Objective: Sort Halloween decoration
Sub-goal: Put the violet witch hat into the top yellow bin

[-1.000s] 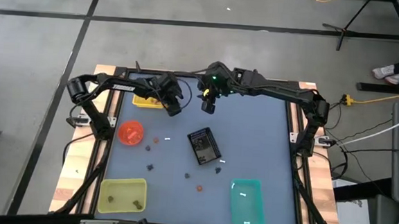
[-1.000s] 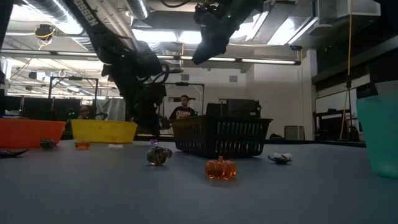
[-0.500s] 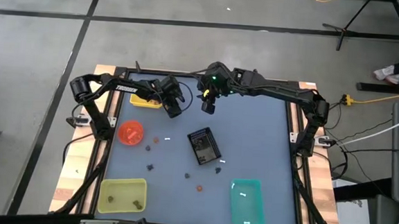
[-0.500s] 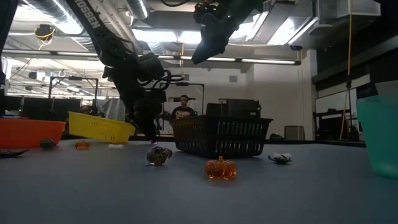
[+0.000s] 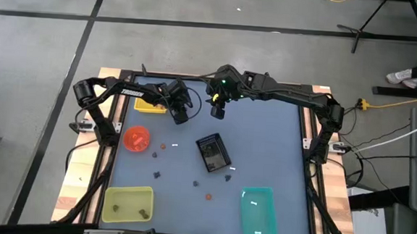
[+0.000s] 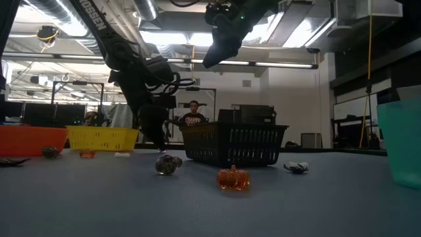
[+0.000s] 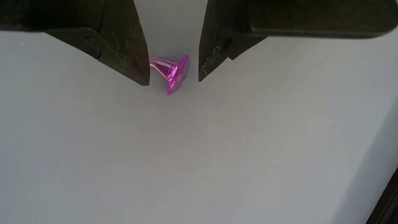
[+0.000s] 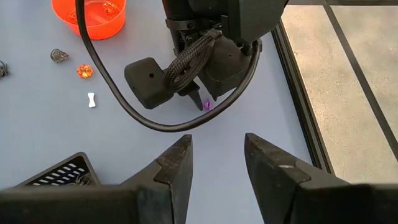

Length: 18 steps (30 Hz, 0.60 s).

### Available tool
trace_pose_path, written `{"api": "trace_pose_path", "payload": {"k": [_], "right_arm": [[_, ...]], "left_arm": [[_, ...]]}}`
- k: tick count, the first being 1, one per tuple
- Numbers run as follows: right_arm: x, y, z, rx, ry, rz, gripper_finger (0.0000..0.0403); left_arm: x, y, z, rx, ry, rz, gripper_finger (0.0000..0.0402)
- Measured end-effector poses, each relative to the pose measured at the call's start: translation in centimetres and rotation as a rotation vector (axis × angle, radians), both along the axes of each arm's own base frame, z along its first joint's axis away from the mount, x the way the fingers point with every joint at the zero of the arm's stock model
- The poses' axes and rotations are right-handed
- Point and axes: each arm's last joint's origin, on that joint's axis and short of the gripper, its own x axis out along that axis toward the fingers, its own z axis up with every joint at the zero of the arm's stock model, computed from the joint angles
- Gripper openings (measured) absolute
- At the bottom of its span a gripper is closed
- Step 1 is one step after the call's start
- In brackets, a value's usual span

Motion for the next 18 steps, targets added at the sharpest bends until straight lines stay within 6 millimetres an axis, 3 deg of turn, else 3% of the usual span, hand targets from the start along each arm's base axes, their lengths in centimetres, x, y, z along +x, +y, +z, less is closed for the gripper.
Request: {"api": "trace_pose_path", "payload": {"k": [6,18], "right_arm": [[0.00,0.00,0.00,0.000,0.000,0.000,0.0144],[0.01,0.00,-0.01,0.000,0.000,0.000,0.0144]], "left_arm": [[0.04,0.03,0.03,-0.008,-0.013,0.027,0.0121],[0.05,0.15,0.08,-0.100,-0.089,0.306,0.0121]]}}
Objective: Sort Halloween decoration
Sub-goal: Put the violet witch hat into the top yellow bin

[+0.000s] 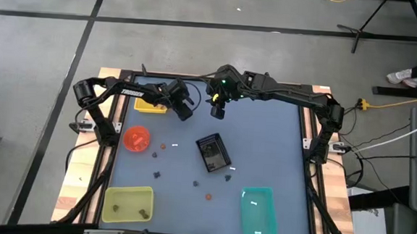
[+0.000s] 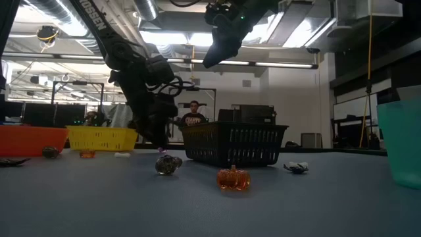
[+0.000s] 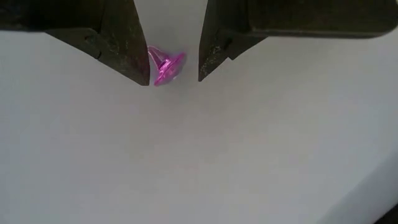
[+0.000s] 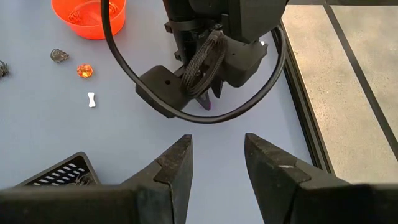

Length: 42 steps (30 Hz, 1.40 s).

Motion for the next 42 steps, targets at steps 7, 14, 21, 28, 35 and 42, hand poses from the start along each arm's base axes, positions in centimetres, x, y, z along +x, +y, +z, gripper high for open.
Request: {"api": "trace_pose_path", "payload": {"k": [7,14,21,28,35,42], "right_arm": [[0.0,0.0,0.0,0.000,0.000,0.000,0.0144],[0.0,0.0,0.0,0.000,0.000,0.000,0.0144],[0.0,0.0,0.0,0.000,0.000,0.000,0.0144],[0.0,0.0,0.0,0.000,0.000,0.000,0.0144],[0.0,0.0,0.0,0.000,0.001,0.000,0.0144],[0.0,0.0,0.0,0.004,0.001,-0.003,0.0144]], "left_arm": [[-0.1,0.1,0.0,-0.010,-0.015,0.103,0.0121],[0.0,0.0,0.0,-0.030,-0.037,0.188,0.0121],[0.6,-0.8,0.1,-0.045,-0.065,0.212,0.0121],[0.9,-1.3,0.1,0.039,-0.029,0.240,0.0121],[1.1,-1.3,-0.9,0.027,-0.001,0.238,0.0121],[1.2,-1.2,-1.6,0.021,0.019,0.238,0.0121]]}}
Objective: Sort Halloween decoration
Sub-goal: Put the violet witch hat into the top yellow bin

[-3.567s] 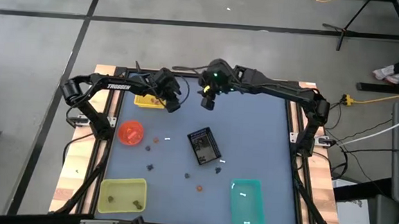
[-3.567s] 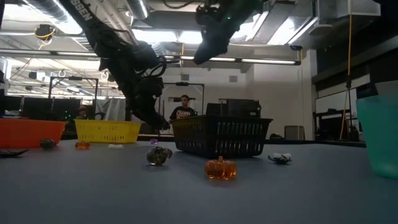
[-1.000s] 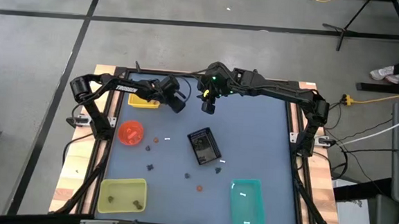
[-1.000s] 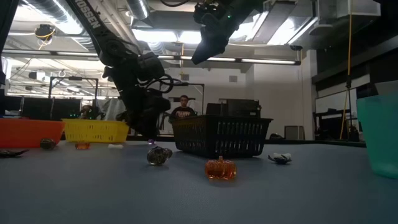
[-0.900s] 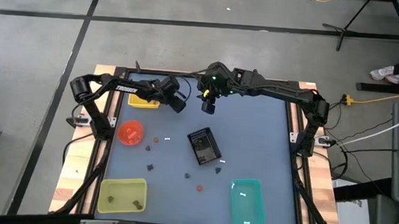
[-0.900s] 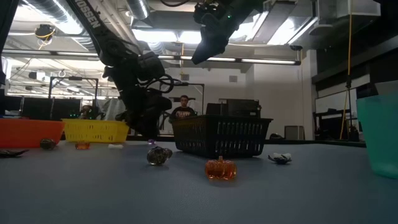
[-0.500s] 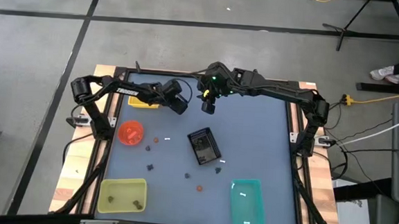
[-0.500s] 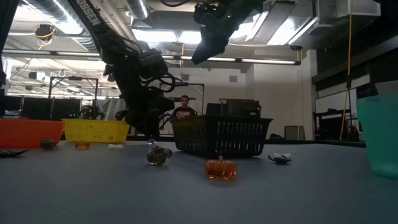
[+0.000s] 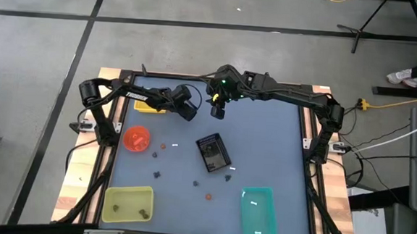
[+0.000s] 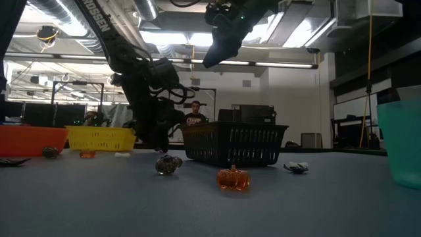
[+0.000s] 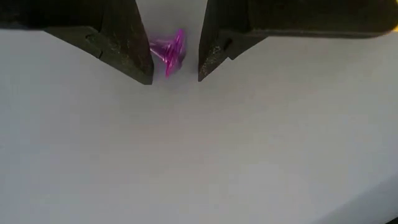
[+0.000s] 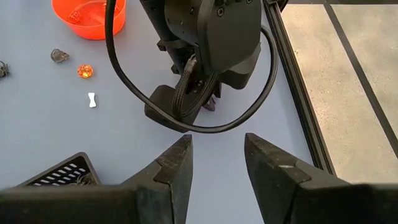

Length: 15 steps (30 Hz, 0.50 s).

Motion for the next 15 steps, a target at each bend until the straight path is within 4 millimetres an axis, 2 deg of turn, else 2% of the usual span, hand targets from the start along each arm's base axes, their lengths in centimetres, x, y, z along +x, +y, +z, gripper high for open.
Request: {"api": "trace_pose_path", "payload": {"k": [7,15], "right_arm": [[0.00,0.01,0.00,0.001,0.000,-0.001,0.0144],[0.00,0.01,0.00,0.002,0.000,-0.002,0.0144]], "left_arm": [[-0.02,0.00,-0.04,-0.003,0.003,0.000,0.0114],[0.00,-0.04,-0.09,-0.011,-0.001,-0.005,0.0057]]}}
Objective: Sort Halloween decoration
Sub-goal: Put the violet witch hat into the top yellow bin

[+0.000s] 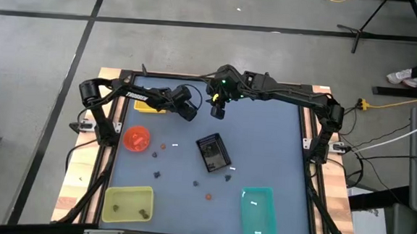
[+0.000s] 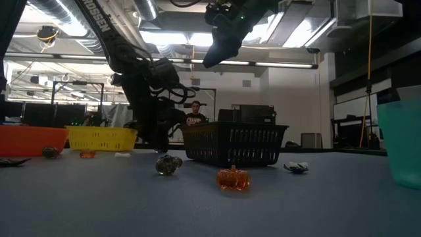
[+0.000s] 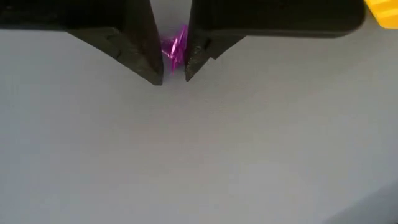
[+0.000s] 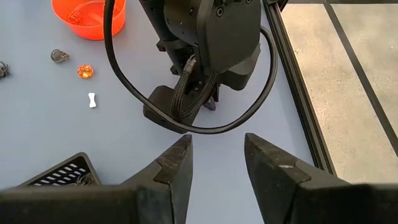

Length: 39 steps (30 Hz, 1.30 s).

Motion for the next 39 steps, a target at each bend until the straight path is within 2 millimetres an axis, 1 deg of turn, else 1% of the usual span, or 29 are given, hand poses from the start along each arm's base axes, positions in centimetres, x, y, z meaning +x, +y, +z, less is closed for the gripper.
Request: {"api": "trace_pose_path", "payload": {"k": [8,15,27,31,39], "right_arm": [[0.0,0.0,0.0,0.000,0.000,0.000,0.0144],[0.0,0.0,0.0,0.000,0.000,0.000,0.0144],[0.0,0.0,0.0,0.000,0.000,0.000,0.0144],[0.0,0.0,0.0,0.000,0.000,-0.001,0.0144],[0.0,0.0,0.0,0.000,0.001,-0.001,0.0144]], "left_arm": [[0.0,0.0,-0.1,-0.004,0.002,-0.002,0.0021],[0.0,-0.1,-0.1,-0.004,0.004,-0.002,0.0003],[-0.1,-0.1,-0.1,-0.003,0.008,-0.001,0.0000],[-0.1,0.0,0.1,-0.005,-0.003,-0.009,0.0000],[0.0,0.5,1.1,-0.011,-0.030,-0.008,0.0000]]}}
